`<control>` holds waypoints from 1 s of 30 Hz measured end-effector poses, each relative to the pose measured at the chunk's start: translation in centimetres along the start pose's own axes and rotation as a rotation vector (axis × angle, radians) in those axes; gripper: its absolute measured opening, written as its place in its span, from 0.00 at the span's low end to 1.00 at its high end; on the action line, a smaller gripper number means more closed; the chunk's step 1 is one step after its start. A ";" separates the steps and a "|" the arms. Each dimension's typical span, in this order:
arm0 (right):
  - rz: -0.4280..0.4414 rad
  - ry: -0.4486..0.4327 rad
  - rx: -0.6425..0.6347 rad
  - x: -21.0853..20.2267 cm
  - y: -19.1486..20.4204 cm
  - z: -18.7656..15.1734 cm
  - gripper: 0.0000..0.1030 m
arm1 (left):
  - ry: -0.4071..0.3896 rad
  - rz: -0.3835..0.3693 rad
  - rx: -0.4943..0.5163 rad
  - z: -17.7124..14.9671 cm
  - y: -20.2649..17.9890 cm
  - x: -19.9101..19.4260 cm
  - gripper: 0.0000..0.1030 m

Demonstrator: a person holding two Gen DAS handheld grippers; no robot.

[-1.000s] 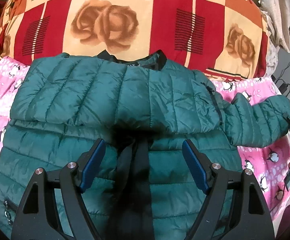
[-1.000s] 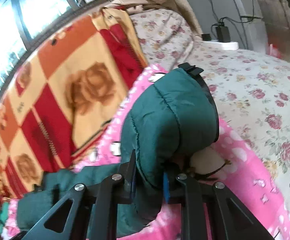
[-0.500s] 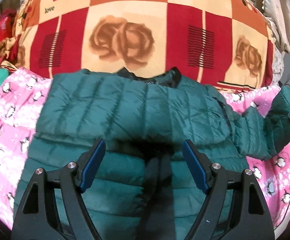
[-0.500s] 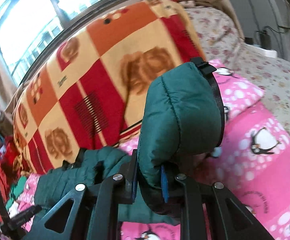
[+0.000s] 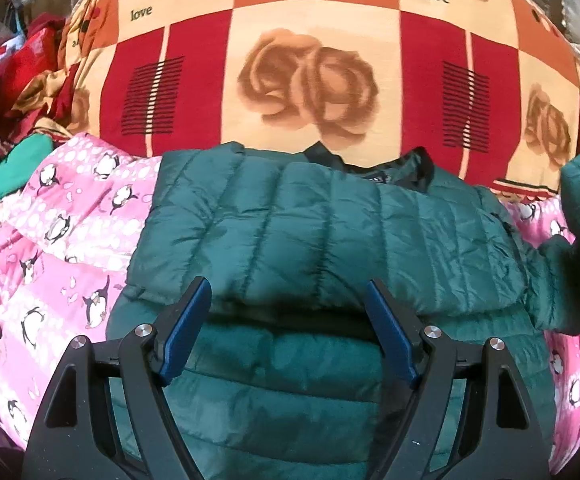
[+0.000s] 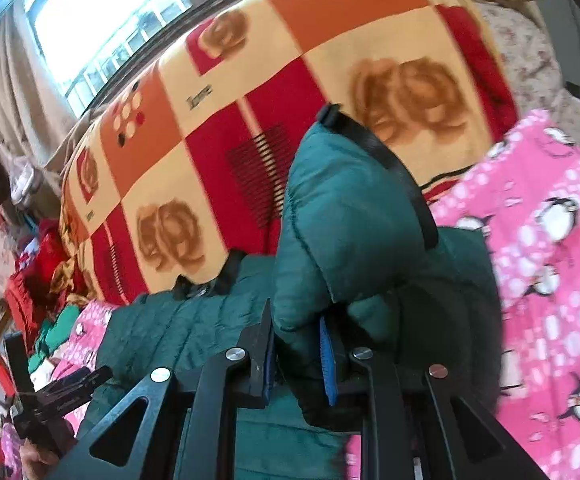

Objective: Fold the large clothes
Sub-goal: 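Swing the held sleeve across the jacket chest with the right gripper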

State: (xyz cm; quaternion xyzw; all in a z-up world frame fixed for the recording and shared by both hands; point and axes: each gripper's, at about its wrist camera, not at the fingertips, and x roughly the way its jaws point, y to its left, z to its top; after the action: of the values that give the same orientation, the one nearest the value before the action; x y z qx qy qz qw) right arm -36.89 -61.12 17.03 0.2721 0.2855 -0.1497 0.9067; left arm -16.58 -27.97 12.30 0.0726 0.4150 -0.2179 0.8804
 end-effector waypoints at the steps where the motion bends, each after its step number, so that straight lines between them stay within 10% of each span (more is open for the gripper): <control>1: 0.010 0.011 -0.004 0.7 0.7 -0.2 0.17 | 0.001 0.001 -0.005 0.0 0.2 0.1 0.77; 30: 0.080 0.295 -0.234 15.1 15.0 -7.8 0.21 | 0.043 -0.049 -0.119 0.2 4.4 1.3 0.77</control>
State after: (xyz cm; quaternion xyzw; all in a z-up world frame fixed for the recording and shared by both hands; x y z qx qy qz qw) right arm -21.93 -46.25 8.72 0.1948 0.4198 -0.0378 0.8856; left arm -13.78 -24.49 11.22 0.0144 0.4477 -0.2128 0.8684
